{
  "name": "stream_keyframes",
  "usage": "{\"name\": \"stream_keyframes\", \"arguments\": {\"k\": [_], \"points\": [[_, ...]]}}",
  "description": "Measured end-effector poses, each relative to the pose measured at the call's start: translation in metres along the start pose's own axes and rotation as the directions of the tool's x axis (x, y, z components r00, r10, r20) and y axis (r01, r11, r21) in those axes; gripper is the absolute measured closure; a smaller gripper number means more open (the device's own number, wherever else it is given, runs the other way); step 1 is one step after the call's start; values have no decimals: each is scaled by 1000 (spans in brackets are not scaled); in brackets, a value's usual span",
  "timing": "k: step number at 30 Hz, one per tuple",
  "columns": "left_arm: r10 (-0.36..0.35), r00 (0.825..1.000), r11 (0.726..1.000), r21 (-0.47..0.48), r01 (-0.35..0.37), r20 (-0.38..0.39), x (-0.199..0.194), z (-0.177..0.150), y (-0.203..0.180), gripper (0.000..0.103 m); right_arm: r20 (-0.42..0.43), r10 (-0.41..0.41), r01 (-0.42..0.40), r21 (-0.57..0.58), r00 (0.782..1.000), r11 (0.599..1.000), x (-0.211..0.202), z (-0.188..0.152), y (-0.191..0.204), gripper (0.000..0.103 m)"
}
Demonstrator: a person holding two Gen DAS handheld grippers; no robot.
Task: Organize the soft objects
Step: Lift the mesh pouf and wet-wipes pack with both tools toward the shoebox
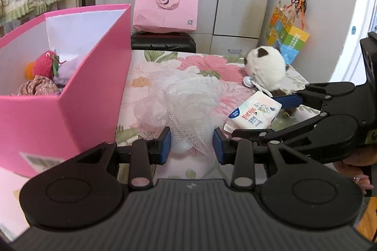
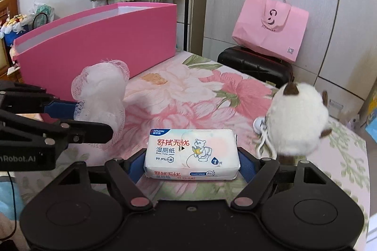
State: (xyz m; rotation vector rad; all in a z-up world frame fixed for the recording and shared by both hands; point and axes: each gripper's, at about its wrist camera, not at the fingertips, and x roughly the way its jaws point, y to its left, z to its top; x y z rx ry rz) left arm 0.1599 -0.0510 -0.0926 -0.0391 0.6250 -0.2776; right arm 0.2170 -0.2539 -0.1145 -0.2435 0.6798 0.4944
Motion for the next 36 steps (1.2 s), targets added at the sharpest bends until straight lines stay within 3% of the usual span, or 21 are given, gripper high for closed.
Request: {"name": "stream_keyframes", "arguments": {"k": [13, 20, 25, 36], "points": [[-79, 996, 997, -10, 79, -49, -32, -13, 13, 71, 7, -34, 34, 4, 999, 999, -41, -19, 30, 21], [-128, 989, 992, -28, 126, -74, -50, -19, 26, 73, 1, -26, 26, 4, 1000, 1000, -58, -22, 47, 21], [-164, 979, 986, -58, 158, -118, -56, -26, 38, 73, -13, 23, -22, 20, 1000, 1000, -68, -21, 56, 21], [-163, 981, 986, -45, 159, -104, -64, -28, 49, 73, -29, 17, -17, 15, 999, 1000, -72, -20, 67, 21]]}}
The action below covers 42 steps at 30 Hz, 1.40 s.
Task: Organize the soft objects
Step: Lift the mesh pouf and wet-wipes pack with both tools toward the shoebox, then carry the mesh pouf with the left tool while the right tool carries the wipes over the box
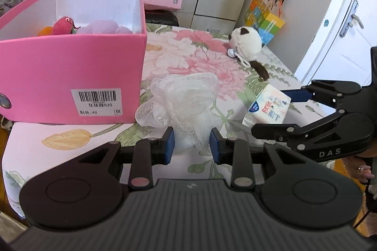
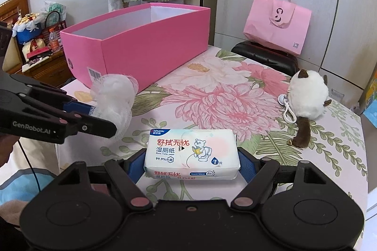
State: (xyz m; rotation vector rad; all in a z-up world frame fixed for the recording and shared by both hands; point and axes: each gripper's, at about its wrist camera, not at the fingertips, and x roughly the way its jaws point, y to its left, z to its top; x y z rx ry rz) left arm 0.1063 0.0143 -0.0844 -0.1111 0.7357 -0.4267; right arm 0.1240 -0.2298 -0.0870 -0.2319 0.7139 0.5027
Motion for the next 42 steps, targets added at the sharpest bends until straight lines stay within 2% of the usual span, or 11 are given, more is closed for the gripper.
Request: {"name": "stream_keyframes", "arguments": {"k": [8, 13, 18, 21, 24, 26, 30, 32, 35, 37, 42], "points": [[-19, 999, 999, 34, 20, -30, -25, -2, 5, 73, -15, 26, -26, -20, 1000, 999, -6, 5, 8, 21], [12, 999, 997, 76, -8, -49, -47, -6, 11, 74, -28, 101, -102, -32, 995, 994, -10, 7, 25, 21], [34, 999, 995, 94, -31, -32, -66, -7, 17, 77, -6, 165, -165, -51, 986, 985, -13, 13, 47, 21], [45, 999, 995, 87, -44, -17, -56, -9, 22, 77, 9, 174, -173, -69, 985, 983, -11, 16, 55, 21], [38, 998, 999, 40, -37, -43, -30, -17, 28, 77, 3, 152, -151, -53, 988, 987, -3, 17, 53, 21], [47, 999, 998, 45, -46, -26, -25, -21, 25, 76, -6, 139, -139, -37, 990, 990, 0, 16, 49, 21], [72, 997, 990, 121, -73, 18, -26, -19, 14, 69, -14, 120, -120, -19, 993, 993, -1, 15, 40, 21], [64, 998, 991, 119, -66, 17, -26, -14, 15, 62, -15, 114, -114, -16, 993, 993, -2, 15, 37, 21], [73, 997, 991, 110, -76, 28, -25, -10, 17, 51, -13, 112, -112, -9, 994, 994, 0, 15, 32, 21], [107, 993, 986, 125, -112, 48, -22, -10, 15, 36, -17, 113, -113, -5, 993, 994, 3, 15, 31, 21], [196, 978, 967, 155, -204, 65, -4, -16, 12, 33, -21, 119, -119, -8, 993, 993, 4, 14, 33, 21]]}}
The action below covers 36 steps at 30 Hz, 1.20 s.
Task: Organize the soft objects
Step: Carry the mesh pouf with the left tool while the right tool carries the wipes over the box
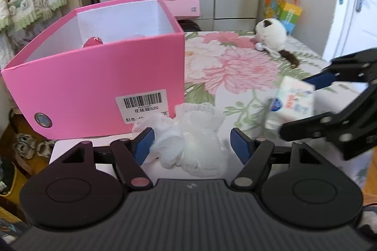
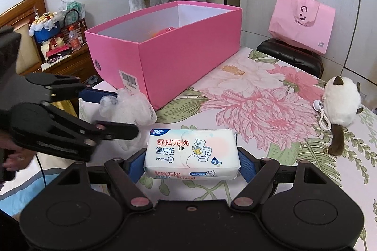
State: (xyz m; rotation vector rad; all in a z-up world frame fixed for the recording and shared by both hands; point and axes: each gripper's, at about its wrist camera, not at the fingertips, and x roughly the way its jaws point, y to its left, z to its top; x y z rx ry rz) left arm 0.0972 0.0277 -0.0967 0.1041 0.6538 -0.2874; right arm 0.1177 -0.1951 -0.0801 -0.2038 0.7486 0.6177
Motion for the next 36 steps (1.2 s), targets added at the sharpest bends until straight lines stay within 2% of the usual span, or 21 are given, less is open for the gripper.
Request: {"name": "stream_keyframes", "arguments": {"k": [2, 3, 4, 7, 17, 21, 26, 30, 36], "points": [[16, 1000, 1000, -11, -16, -3, 5, -3, 1, 40, 1, 1, -1, -2, 1000, 1000, -1, -1, 1, 21], [13, 1000, 1000, -15, -13, -7, 6, -4, 3, 50, 1, 1, -1, -3, 1000, 1000, -2, -2, 1, 21], [11, 1000, 1000, -11, -12, -14, 7, -5, 3, 57, -1, 2, -2, -5, 1000, 1000, -2, -3, 2, 21], [-4, 1000, 1000, -11, 4, -24, 3, -5, 6, 68, -7, 1, -2, -10, 1000, 1000, -3, -4, 3, 21], [-74, 995, 997, -40, 71, -73, -34, -3, 18, 71, -16, 45, -46, -43, 999, 998, -5, -7, 21, 21], [-123, 985, 992, -46, 118, -124, -55, -3, 26, 71, -24, 85, -87, -70, 996, 994, -9, -7, 36, 21], [-120, 980, 993, -34, 115, -161, -79, -6, 29, 71, -39, 127, -130, -114, 991, 985, -11, -1, 55, 21], [-126, 982, 992, -39, 122, -143, -103, 3, 36, 71, 1, 140, -138, -161, 990, 977, -22, 10, 67, 21], [-103, 994, 995, -22, 102, -46, -127, 31, 48, 71, 102, 157, -127, -256, 982, 958, -42, 42, 84, 20]]}}
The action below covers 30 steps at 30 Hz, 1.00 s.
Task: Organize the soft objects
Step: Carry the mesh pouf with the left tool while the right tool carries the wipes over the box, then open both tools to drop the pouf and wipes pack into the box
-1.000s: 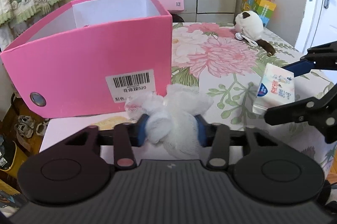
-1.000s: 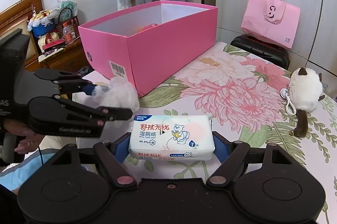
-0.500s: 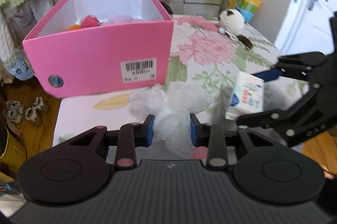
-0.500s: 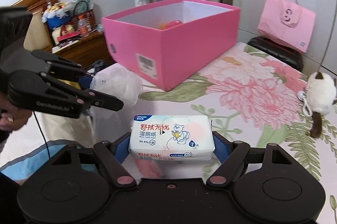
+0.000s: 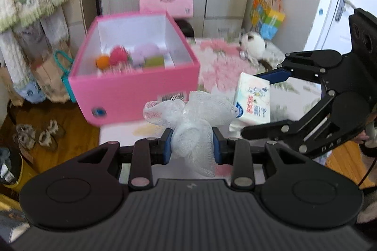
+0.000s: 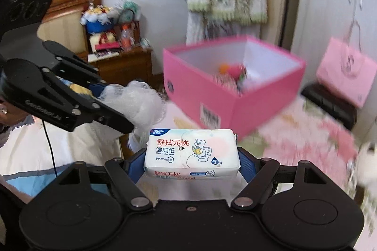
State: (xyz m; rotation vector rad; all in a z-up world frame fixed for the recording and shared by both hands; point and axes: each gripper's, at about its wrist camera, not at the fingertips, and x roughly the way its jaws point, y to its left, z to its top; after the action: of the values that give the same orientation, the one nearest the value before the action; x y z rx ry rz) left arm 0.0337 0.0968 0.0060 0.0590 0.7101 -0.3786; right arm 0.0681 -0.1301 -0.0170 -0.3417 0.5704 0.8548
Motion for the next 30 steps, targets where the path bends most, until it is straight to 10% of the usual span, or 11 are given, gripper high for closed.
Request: {"name": "stream_keyframes", "arguments": {"k": [12, 30], "points": [[90, 980, 996, -10, -90, 176, 9, 81, 34, 71, 141, -125, 133, -50, 982, 990, 25, 72, -34, 20], [79, 997, 959, -273, -69, 26, 179, 155, 142, 71, -86, -97, 85, -140, 992, 986, 186, 128, -139, 20]]}}
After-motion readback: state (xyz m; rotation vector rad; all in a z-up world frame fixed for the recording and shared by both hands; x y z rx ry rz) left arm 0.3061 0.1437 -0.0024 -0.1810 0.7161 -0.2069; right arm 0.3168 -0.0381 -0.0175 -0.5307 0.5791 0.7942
